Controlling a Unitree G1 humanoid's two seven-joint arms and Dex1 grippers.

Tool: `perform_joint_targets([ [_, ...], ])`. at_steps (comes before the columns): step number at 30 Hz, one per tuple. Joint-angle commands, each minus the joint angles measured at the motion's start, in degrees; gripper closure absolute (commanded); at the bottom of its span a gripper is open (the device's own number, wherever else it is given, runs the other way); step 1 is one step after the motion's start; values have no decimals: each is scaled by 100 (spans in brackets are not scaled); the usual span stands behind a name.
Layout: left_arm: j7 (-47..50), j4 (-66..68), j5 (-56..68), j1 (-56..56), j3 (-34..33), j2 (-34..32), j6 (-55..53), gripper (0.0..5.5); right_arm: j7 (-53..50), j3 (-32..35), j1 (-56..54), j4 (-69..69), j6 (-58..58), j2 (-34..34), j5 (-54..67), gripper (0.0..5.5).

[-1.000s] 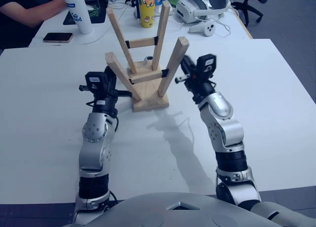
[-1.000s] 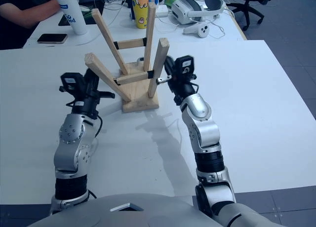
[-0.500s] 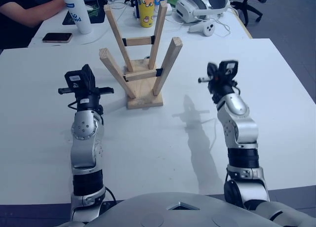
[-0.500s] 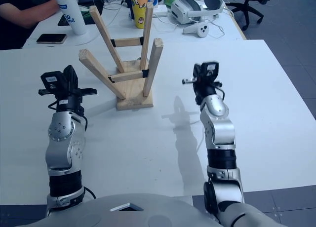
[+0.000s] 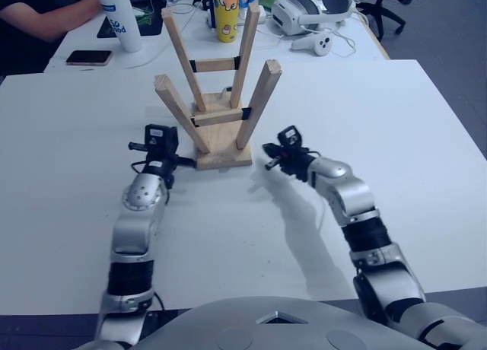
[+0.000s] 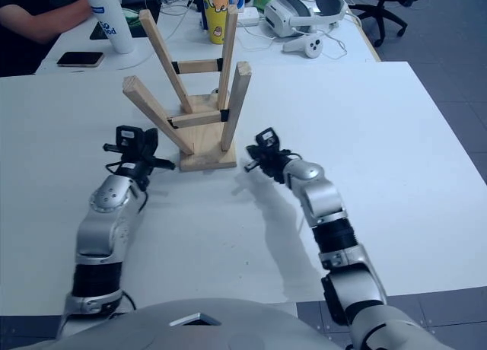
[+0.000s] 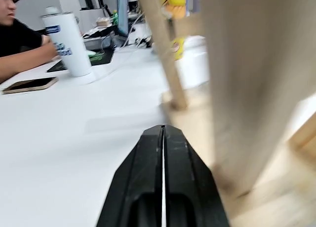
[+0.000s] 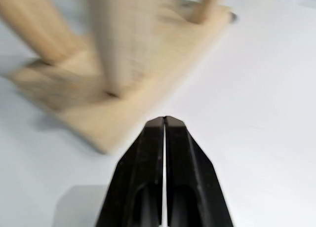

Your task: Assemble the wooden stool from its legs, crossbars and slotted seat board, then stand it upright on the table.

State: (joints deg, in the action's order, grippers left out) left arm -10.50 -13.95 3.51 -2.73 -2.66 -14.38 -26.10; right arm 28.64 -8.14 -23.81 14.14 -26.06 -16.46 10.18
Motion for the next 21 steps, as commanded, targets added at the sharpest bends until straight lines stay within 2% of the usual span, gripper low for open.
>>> perform_joint_targets([
  [1,-1321,409,124,24,106,-1104,-34,548,473,556,-999,1516,1186,-48,182,550],
  [5,-3272,266,581,51,798,-1946,88,548,1464,1006,-1779,2669,1960,98,644,550],
  [8,-3765,210,792,-94,1027,-1990,43,548,2240,1233,-2406,3387,2009,275,979,550],
  [13,-3411,735,388,-809,1336,-1667,78,548,4090,858,-2770,3890,1784,363,931,550],
  [17,-2912,1224,-10,-1036,1350,-1580,100,548,4821,575,-2708,3846,1686,523,834,550],
  [21,-2676,1699,-357,-1151,1480,-1595,113,548,5238,200,-2240,3137,1340,601,791,550],
])
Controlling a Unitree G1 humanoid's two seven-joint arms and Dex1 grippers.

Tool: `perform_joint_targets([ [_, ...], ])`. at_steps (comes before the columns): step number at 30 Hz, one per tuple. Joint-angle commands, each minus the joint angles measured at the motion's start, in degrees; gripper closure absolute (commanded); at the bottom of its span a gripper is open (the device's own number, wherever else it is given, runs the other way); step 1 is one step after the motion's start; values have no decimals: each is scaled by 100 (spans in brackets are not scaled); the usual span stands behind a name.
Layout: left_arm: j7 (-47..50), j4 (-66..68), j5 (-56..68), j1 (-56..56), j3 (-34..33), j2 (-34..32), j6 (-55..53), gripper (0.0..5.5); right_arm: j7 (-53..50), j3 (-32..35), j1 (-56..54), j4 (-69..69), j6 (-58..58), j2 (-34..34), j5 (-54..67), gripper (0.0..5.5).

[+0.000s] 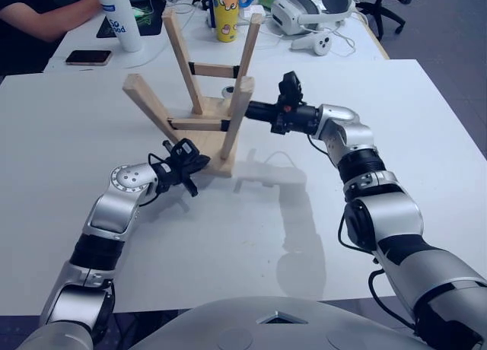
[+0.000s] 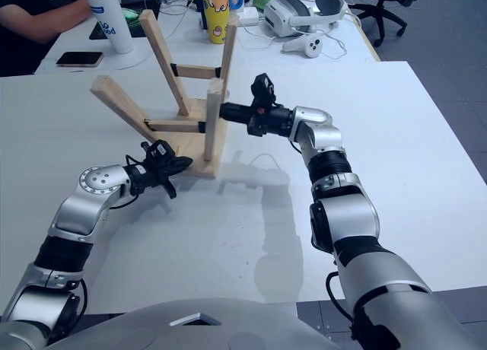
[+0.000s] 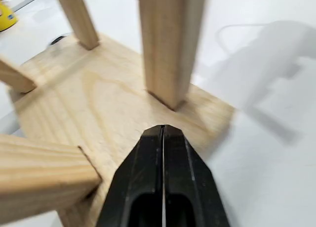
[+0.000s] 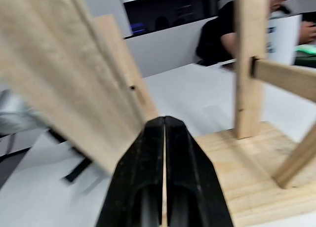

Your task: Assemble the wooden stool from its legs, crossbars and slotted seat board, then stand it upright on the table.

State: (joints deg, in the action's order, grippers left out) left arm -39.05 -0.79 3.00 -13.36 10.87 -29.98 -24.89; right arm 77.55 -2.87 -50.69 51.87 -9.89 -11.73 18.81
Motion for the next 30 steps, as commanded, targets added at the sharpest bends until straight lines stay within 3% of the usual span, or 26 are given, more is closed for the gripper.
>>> perform_joint_targets([
  [1,196,423,-331,-41,135,-33,-10,548,352,-433,641,-1021,-376,231,-23,550],
  [6,45,454,-305,212,235,-8,92,548,-69,-959,1559,-2820,-1003,715,145,550],
  [8,-106,387,-187,286,238,-11,154,548,-321,-1194,1766,-2872,-864,517,-288,550],
  [14,-380,161,97,261,129,-95,95,548,-1880,-1105,1149,-516,738,-377,-1627,550],
  [18,-340,357,-81,252,242,-138,126,548,-2555,-455,313,467,1738,-64,-1349,550],
  [21,-433,118,147,334,69,-218,4,548,-2522,-40,-55,637,2244,341,-986,550],
  [25,-849,-171,1027,323,-687,-364,-364,548,-2065,172,-121,573,2222,735,-639,550],
  [28,-1422,-375,1518,449,-1040,-824,-722,548,-1718,36,69,478,2057,825,-692,550],
  [30,-1758,-449,1381,688,-922,-1322,-748,548,-1614,28,181,438,1999,840,-708,550],
])
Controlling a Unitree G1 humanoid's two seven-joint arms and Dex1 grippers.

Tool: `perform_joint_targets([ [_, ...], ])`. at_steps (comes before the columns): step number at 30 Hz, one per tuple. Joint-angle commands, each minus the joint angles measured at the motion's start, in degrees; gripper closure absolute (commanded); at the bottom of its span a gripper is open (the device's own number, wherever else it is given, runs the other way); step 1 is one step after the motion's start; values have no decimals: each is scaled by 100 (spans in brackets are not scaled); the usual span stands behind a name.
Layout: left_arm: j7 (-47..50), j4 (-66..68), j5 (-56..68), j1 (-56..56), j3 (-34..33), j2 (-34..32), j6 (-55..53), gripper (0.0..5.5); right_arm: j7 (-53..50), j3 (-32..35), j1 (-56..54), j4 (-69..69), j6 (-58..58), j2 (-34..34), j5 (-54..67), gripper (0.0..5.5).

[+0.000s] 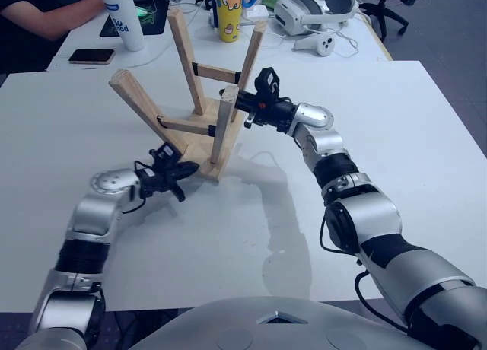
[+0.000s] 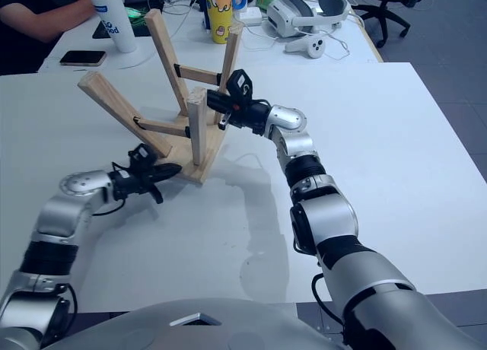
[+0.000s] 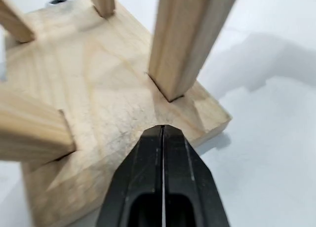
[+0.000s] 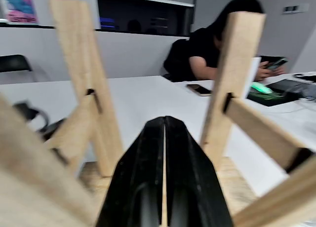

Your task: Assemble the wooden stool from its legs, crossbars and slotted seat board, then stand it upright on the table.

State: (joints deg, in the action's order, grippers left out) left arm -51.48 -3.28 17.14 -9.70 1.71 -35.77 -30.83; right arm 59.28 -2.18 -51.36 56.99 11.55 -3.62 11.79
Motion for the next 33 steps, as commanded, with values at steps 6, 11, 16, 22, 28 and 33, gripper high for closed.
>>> perform_joint_targets([
  [6,-456,749,-1206,553,909,-1199,472,548,510,-107,570,-549,-323,147,68,550],
  [11,267,1575,-1380,162,857,-664,783,548,769,-377,789,-959,-572,353,7,550],
  [16,455,1846,-1419,-257,974,-326,842,548,792,-776,1160,-1526,-901,620,-56,550],
  [22,624,1682,-1447,-442,1101,89,712,548,-868,-1017,1538,-1861,-1105,892,-666,550],
  [28,1279,926,-1532,-106,1136,579,380,548,-2332,-1096,3760,-5488,-3184,961,-297,550],
  [33,1893,488,-1652,384,929,684,214,548,-2296,-1170,5062,-7604,-4338,164,65,550],
])
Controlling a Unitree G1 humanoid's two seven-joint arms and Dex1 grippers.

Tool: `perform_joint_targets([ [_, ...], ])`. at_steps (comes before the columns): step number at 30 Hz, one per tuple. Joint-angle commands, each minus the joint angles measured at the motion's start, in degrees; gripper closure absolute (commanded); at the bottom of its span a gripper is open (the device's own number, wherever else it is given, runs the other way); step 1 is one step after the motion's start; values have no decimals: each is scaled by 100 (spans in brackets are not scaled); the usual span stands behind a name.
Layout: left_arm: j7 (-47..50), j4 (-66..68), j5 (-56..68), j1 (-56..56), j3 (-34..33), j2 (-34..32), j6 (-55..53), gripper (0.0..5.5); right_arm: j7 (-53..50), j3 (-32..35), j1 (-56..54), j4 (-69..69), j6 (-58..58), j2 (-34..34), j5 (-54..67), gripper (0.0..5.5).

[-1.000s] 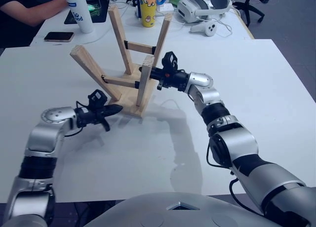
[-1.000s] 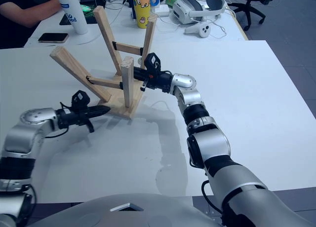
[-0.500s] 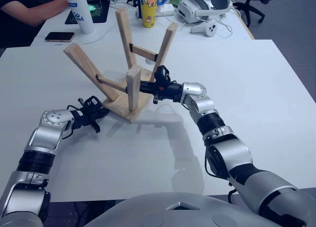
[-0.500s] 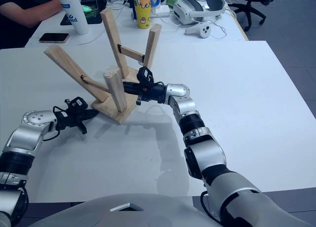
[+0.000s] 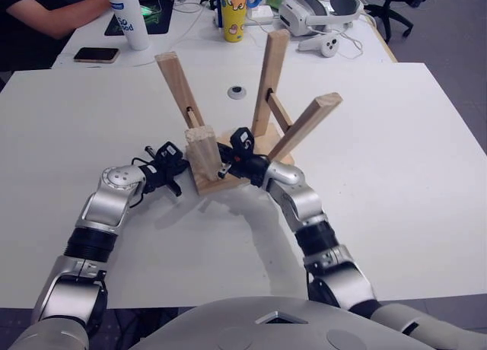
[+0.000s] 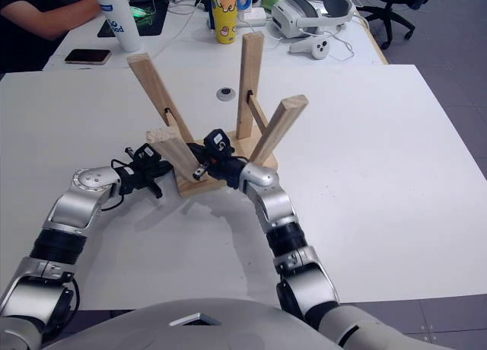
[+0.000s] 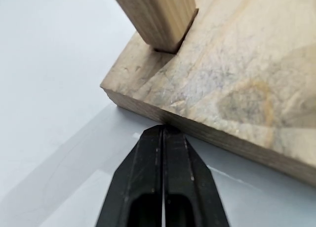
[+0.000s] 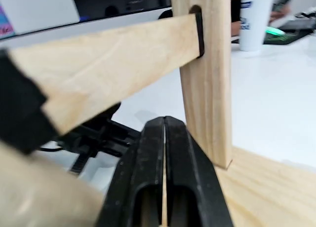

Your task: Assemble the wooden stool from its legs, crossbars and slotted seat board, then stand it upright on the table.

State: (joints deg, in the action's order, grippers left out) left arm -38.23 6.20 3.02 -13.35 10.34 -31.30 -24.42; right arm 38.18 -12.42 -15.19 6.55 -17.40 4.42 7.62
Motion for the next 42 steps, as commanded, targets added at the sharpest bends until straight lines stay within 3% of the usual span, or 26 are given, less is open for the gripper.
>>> perform_joint_targets([
  [1,652,-540,-279,842,28,203,-447,548,-223,78,1583,-2685,-1447,-724,530,550],
  [7,1009,-1096,-316,1462,-221,92,-420,548,-265,1235,2612,-2916,-909,-1587,508,550],
  [12,1397,-1616,-370,1953,-462,228,-341,548,-580,1794,3162,-2308,-153,-1992,234,550],
  [15,1672,-1863,-505,2166,-364,392,-374,548,-1152,1907,2857,-1591,514,-2062,-235,550],
  [22,1496,-2417,-608,2530,117,349,-823,548,-1348,1447,2011,-481,884,-1989,-520,550],
  [31,928,-2283,-601,2322,689,129,-1155,548,-1016,541,1960,-319,1042,-1650,-453,550],
  [37,765,-2374,-94,2106,554,472,-937,548,-697,83,2197,-975,833,-1541,-107,550],
  [42,218,-3252,1104,2030,241,680,-1133,548,-697,143,2306,-2116,228,-1645,428,550],
])
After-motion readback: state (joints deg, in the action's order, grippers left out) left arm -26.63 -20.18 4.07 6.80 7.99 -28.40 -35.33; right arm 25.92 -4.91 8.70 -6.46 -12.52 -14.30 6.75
